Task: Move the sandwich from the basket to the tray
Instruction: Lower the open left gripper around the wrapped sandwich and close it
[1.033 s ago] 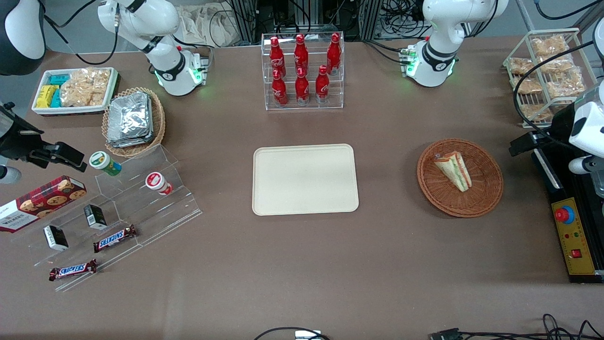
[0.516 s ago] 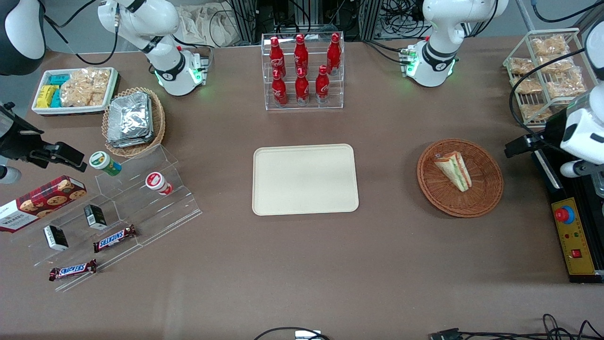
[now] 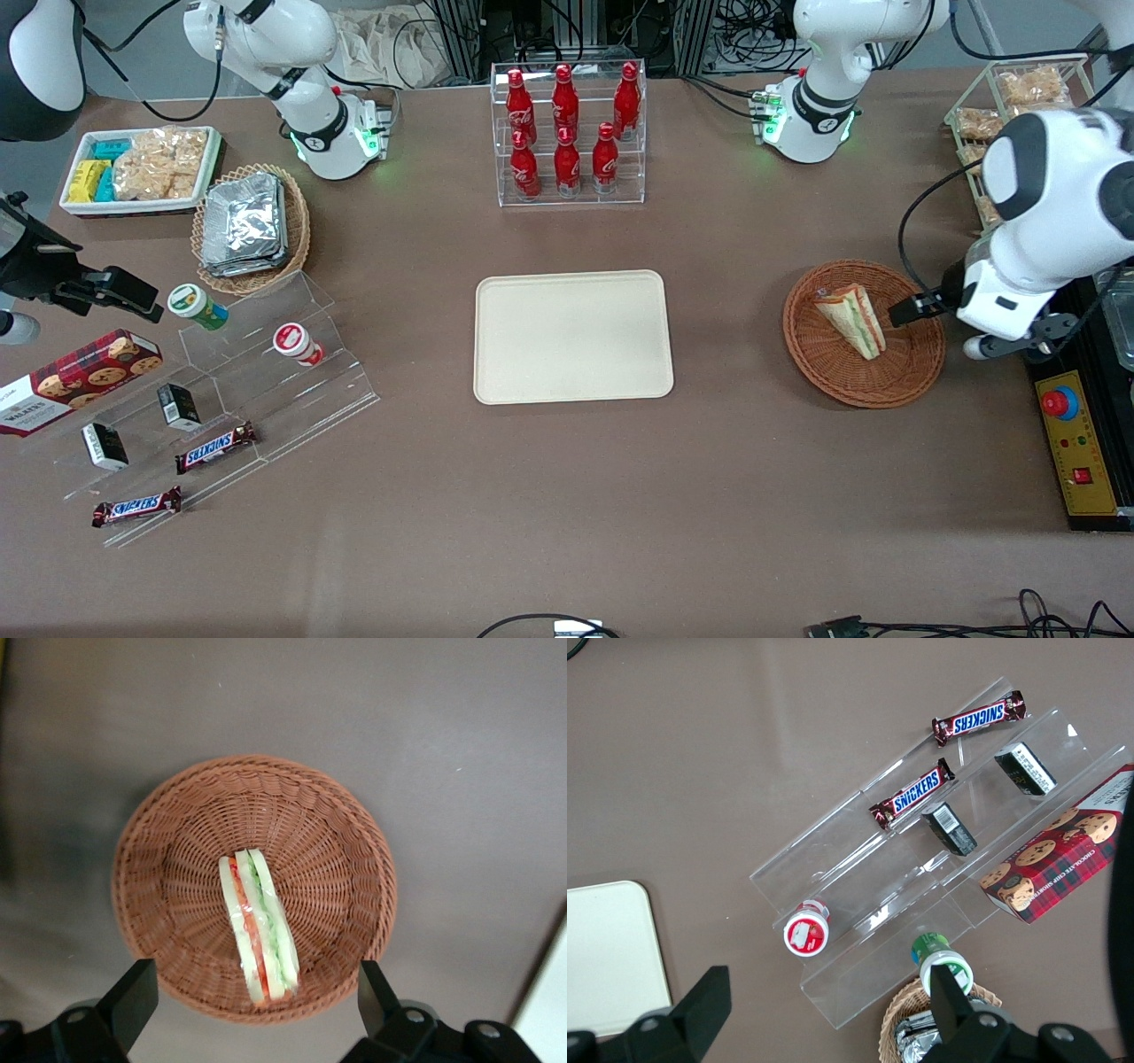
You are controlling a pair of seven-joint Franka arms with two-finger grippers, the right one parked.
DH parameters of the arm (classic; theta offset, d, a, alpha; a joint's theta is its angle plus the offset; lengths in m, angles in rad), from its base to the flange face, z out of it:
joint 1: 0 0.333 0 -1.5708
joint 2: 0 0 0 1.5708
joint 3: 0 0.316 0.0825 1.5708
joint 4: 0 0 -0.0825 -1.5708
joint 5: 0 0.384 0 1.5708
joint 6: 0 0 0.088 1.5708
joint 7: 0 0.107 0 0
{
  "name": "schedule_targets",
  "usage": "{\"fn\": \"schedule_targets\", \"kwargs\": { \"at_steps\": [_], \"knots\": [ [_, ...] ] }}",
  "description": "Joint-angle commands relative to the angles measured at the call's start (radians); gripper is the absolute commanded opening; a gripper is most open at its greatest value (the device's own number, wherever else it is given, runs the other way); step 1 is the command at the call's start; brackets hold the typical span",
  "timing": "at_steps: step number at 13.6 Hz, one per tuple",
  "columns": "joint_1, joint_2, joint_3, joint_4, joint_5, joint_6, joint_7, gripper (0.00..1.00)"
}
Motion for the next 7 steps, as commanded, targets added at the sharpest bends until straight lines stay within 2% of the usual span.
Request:
{"fn": "schedule_targets", "kwargs": {
  "at_steps": [1,4,7],
  "knots": [
    [0.003,-0.025,-0.003,-0.138,0.007,0.147,-0.029,1.00],
    [0.003,0.038,-0.003,-0.169,0.004,0.235,-0.055,1.00],
    [0.003,0.066,-0.004,-0.265,-0.001,0.379,-0.062,1.00]
  ]
}}
